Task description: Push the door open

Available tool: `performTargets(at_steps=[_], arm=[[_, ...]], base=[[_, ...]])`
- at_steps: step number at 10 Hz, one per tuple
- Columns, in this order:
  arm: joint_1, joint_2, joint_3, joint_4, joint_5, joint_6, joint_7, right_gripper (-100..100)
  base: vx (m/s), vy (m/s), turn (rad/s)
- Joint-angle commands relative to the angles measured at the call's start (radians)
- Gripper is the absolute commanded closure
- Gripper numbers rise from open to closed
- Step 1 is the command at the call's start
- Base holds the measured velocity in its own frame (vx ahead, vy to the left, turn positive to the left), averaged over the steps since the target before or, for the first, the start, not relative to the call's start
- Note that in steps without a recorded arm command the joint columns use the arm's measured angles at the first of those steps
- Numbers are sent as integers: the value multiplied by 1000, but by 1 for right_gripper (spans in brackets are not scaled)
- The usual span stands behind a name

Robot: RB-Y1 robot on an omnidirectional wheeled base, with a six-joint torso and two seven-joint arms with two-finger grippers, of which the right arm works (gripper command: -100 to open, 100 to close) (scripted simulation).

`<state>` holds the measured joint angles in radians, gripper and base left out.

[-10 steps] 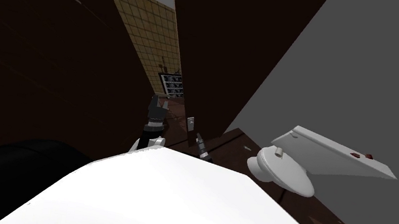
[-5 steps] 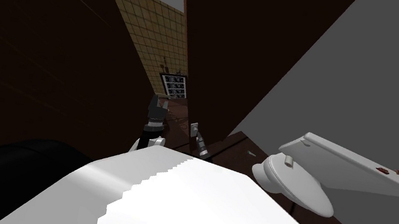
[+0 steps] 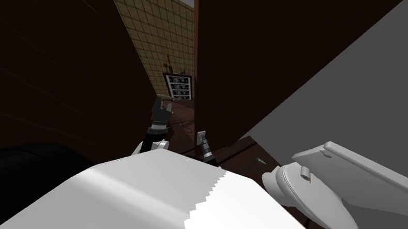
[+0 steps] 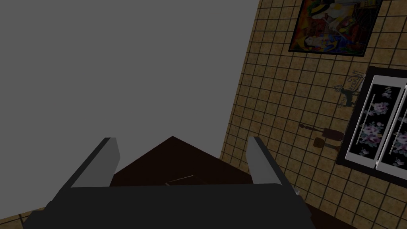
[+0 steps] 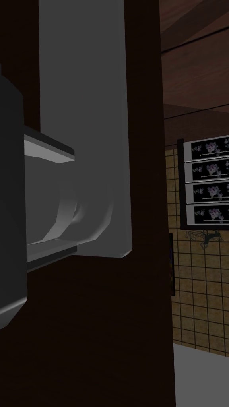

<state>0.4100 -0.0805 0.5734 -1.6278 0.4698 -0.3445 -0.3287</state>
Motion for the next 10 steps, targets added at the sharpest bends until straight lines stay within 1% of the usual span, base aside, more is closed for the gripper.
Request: performTargets(at_steps=[1,5,6,9,10], arm=[[1,-1,0,0,0,0,0,100],[1,-1,0,0,0,0,0,100],[-5,-2,-16,7,-5,5,5,100],[-14,-1,-39,14,-14,8,11,100],[-20,1,-54,18,-19,10,15,100]], base=[[-16,-14,12],[-11,-8,-1],[69,77,-63],[131,162,-65],[131,186,-78]])
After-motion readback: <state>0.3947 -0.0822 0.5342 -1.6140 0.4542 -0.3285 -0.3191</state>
